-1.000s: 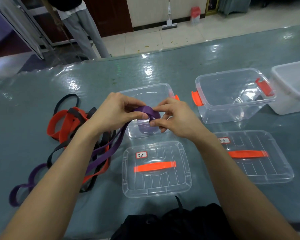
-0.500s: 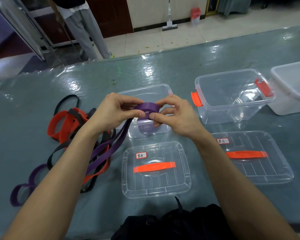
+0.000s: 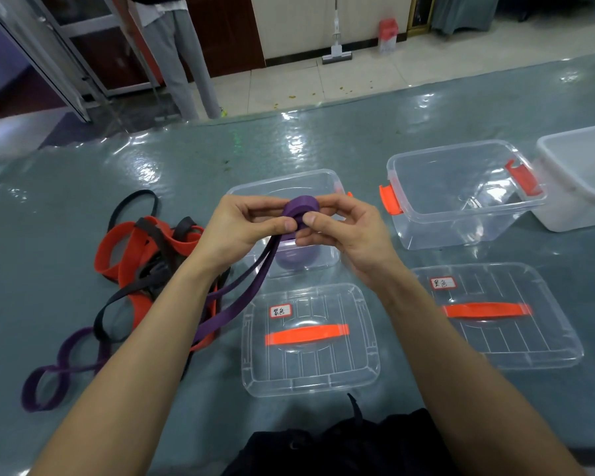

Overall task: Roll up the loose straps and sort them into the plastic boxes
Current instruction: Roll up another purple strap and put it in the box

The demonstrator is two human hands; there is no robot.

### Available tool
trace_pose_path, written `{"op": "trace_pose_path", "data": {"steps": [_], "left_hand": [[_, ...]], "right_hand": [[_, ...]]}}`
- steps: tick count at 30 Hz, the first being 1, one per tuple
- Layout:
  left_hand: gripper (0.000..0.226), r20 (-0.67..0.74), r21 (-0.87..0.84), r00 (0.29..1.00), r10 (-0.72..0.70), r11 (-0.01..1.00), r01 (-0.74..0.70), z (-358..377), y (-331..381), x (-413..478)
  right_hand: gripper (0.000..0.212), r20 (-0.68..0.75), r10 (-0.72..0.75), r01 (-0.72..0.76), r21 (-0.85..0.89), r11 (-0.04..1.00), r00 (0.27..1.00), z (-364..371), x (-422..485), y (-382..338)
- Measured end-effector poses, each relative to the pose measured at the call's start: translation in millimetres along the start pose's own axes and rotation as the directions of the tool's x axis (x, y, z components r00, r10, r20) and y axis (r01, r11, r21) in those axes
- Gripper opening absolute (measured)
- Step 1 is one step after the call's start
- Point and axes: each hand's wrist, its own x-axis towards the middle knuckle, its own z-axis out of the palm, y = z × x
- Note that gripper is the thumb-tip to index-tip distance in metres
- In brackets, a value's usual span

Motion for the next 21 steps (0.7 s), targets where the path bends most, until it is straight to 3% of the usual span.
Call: {"op": "trace_pose_path", "data": {"steps": [8,13,15,17,21], "left_hand": [[0.040,0.019,-0.030,0.995,-0.094,0.995,0.094,-1.8,-7.7,-1.7],[0.036,-0.006,-0.037,0.994,-0.111,0.993,0.111,1.3,-10.3,-3.5],[0.033,-0.011,0.027,0.996,-0.087,0.996,0.087,-2.1,-5.6,-4.3],[0.034,0.009,0.164,0.996,-0.088,0.983,0.086,-9.1,1.7,-4.6],[0.034,0.100,0.499,0.987,-0.129,0.864,0.063,-21.8,21.3,-2.0]], "right_hand": [[0.022,0.002,0.031,-0.031,0.175,0.984,1.000,-4.1,1.2,10.4],[0.032,0.018,0.060,-0.063,0.251,0.966,0.998,-2.4,-1.4,17.2],[0.034,0.044,0.060,-0.066,0.155,0.986,0.997,-5.6,-2.1,14.1],[0.031,0.080,0.079,-0.074,-0.071,0.995,0.994,-13.7,-0.5,7.5],[0.037,0.150,0.203,-0.116,-0.450,0.886,0.968,-20.1,3.4,-2.6]]}}
